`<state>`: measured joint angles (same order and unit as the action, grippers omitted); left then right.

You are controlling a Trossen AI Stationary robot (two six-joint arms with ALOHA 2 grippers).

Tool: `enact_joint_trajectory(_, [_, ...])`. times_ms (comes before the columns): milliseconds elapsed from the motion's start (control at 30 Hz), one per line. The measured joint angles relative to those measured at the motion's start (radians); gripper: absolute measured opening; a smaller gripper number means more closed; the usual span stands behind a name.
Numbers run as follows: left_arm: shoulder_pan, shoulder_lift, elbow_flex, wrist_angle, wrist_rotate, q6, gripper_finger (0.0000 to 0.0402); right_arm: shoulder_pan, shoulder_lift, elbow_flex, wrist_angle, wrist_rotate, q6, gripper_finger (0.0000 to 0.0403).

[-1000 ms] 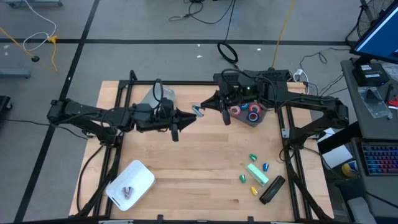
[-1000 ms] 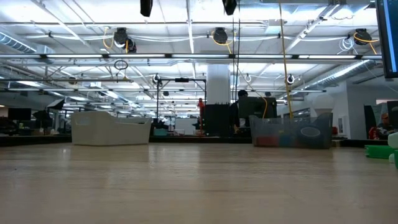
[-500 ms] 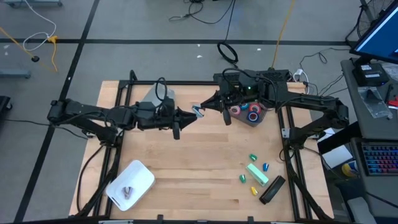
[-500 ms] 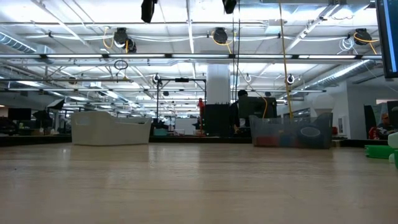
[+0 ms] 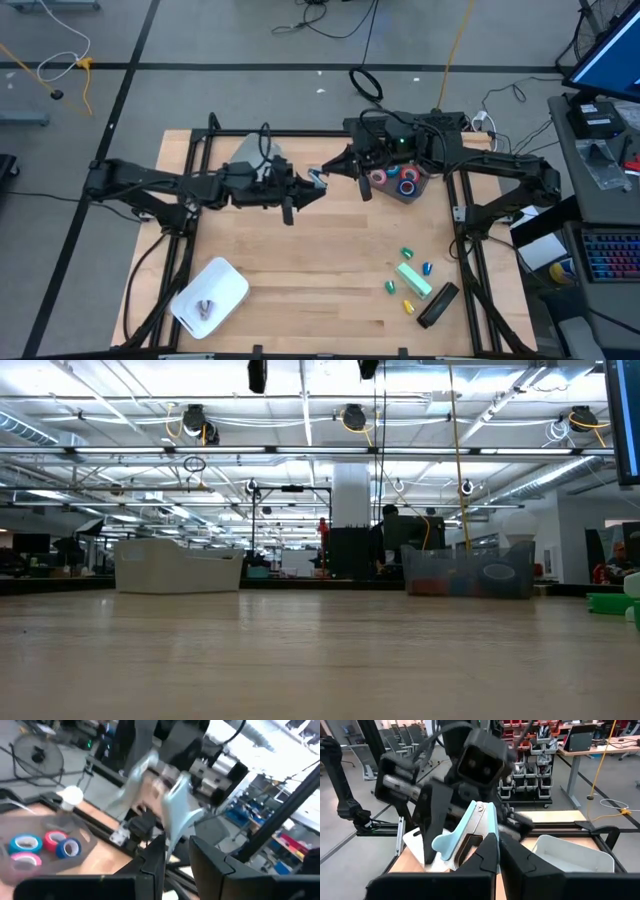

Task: Pick and place Stapler, Stapler remover, tape
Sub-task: Put the blue staple remover into the white bin

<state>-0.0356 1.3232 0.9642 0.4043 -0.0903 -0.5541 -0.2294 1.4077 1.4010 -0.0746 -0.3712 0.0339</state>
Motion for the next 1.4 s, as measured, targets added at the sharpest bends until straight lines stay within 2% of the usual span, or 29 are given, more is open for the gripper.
enact_joint_trajectory(300, [0.022,-0.01,-0.001,-0.045,0.086,-0.015,0.0088,-0.01,0.005,-0.001,-0.019,0.003,0.008,0.0])
enact_joint_trajectory(433, [0.023,-0.06,-0.001,-0.143,0.069,-0.013,0.0088,-0.013,0.004,0.0,-0.025,0.003,0.008,0.0])
enact_joint_trajectory(600, [0.022,-0.086,-0.001,-0.141,0.037,0.014,0.0088,-0.013,0.004,0.0,-0.02,0.001,0.007,0.0])
enact_joint_trajectory(1100, [0.031,-0.083,0.0,-0.113,0.038,0.025,0.0086,-0.013,0.004,0.0,-0.002,0.007,0.007,0.0])
enact_joint_trajectory(1200, [0.032,-0.079,0.0,-0.113,0.036,0.025,0.0065,-0.013,0.004,0.0,-0.004,0.028,0.007,0.0])
enact_joint_trajectory(1333, [0.032,-0.079,0.0,-0.11,0.034,0.04,0.0015,-0.012,0.004,0.0,-0.001,0.027,0.008,0.0])
enact_joint_trajectory(1400, [0.032,-0.079,0.0,-0.103,0.038,0.046,0.0008,-0.011,0.004,0.0,0.0,0.029,0.008,0.0])
